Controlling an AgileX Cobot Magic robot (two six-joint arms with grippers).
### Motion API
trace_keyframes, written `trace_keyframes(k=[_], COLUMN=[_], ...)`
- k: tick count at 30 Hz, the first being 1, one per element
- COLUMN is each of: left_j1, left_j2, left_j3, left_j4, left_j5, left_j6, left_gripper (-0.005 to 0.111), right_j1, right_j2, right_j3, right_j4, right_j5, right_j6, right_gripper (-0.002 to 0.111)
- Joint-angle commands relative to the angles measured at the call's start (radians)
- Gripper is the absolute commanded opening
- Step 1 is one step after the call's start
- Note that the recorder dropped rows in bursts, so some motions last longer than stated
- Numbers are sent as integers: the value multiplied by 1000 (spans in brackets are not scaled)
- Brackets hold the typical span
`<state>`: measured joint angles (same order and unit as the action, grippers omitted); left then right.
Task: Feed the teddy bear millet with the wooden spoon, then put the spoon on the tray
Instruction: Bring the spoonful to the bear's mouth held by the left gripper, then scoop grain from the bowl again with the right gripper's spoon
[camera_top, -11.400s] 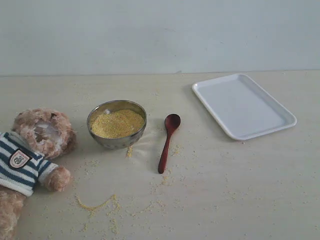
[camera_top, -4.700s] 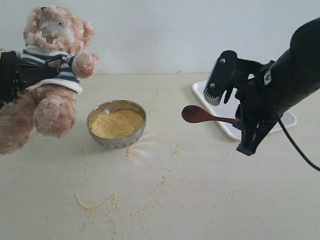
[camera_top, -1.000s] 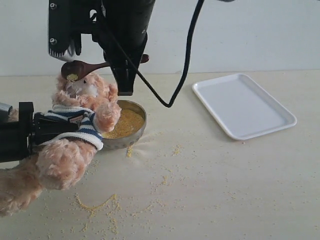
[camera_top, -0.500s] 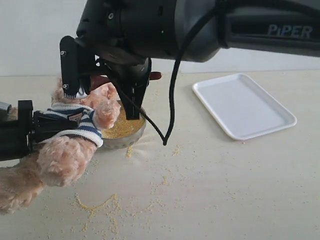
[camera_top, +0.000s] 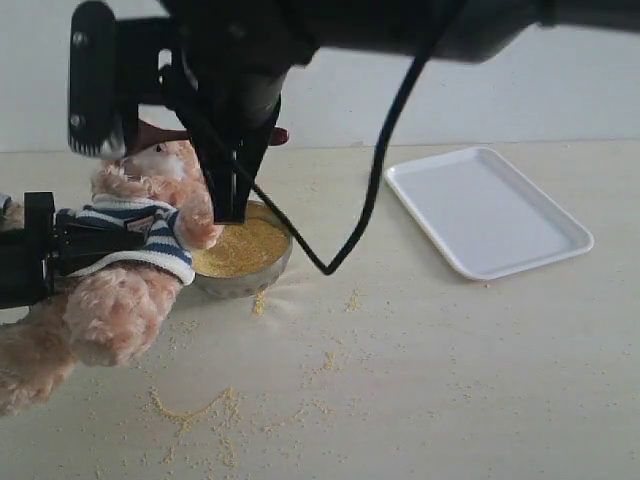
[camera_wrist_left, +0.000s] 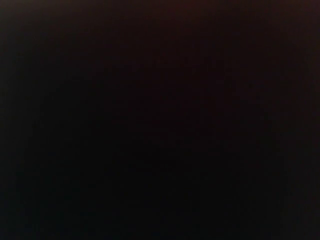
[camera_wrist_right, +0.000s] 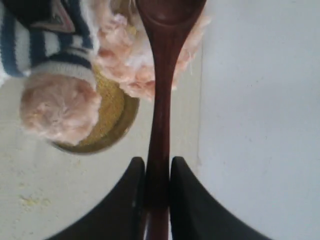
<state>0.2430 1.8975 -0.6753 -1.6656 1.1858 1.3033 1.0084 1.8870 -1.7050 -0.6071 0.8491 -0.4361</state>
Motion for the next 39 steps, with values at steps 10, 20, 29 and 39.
trace_keyframes(k=[10, 20, 29, 39], left_j1=[66, 72, 72, 72], left_j2=[-6, -6, -6, -6], left_j3=[-8, -65, -64, -66], left_j4=[-79, -79, -79, -79], left_j5=[35, -82, -92, -82], left_j6=[-10, -39, -25, -25], left_gripper=[5, 5, 5, 5], right_j1=[-207, -148, -148, -150], right_j2=[-11, 327, 334, 285], right_j3=[-13, -171, -171, -171], right_j4=[229, 56, 208, 221], right_j5=[86, 171, 255, 257], right_j6=[36, -51, -126, -36], right_gripper=[0, 0, 0, 0])
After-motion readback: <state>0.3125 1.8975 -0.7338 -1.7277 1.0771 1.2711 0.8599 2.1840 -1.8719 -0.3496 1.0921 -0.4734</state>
